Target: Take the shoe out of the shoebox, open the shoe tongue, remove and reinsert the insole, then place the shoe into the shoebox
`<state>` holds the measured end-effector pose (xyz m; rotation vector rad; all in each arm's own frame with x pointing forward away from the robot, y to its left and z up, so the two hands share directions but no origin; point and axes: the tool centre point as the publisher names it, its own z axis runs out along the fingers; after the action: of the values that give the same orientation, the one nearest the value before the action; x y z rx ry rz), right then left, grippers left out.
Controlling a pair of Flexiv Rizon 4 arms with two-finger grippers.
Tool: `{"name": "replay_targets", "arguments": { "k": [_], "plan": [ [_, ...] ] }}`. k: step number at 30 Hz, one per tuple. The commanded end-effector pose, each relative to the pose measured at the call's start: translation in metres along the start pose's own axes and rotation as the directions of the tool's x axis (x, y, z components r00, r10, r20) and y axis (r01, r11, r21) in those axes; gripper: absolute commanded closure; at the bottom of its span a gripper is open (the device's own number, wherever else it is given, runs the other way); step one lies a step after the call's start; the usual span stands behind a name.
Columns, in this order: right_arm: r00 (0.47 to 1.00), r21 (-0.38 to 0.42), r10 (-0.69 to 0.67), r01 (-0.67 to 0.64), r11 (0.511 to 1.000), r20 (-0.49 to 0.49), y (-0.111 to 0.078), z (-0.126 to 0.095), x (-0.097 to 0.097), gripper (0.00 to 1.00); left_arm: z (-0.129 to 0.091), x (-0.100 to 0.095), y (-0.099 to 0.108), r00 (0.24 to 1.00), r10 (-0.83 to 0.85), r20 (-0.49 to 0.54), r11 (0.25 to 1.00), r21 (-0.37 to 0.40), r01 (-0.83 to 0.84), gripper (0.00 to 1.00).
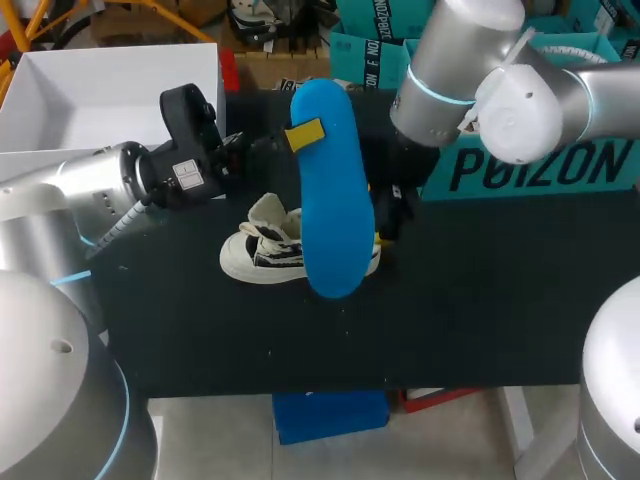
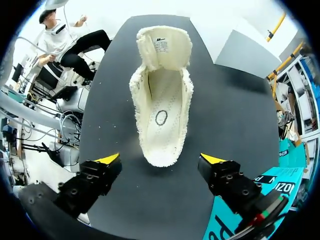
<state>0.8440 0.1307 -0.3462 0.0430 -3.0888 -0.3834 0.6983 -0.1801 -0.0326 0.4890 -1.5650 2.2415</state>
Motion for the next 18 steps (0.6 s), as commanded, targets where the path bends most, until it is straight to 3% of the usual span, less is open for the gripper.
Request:
{"name": "replay_targets", "arguments": {
  "k": [1,18],
  "plan": [
    [0.999,0.16,0.04,-0.042,0.986,0.016,0.0029,0.0011,-0.0047,0.0,0.001,-0.0001,0.001,1.0,0.001,0.001,1.0,0.001,-0.001,1.0],
    [0.997,0.24,0.066,-0.072,0.968,0.033,0.0097,0.0097,-0.0123,0.0,0.001,-0.0001,0.001,1.0,0.001,0.001,1.0,0.001,-0.001,1.0]
  ]
}}
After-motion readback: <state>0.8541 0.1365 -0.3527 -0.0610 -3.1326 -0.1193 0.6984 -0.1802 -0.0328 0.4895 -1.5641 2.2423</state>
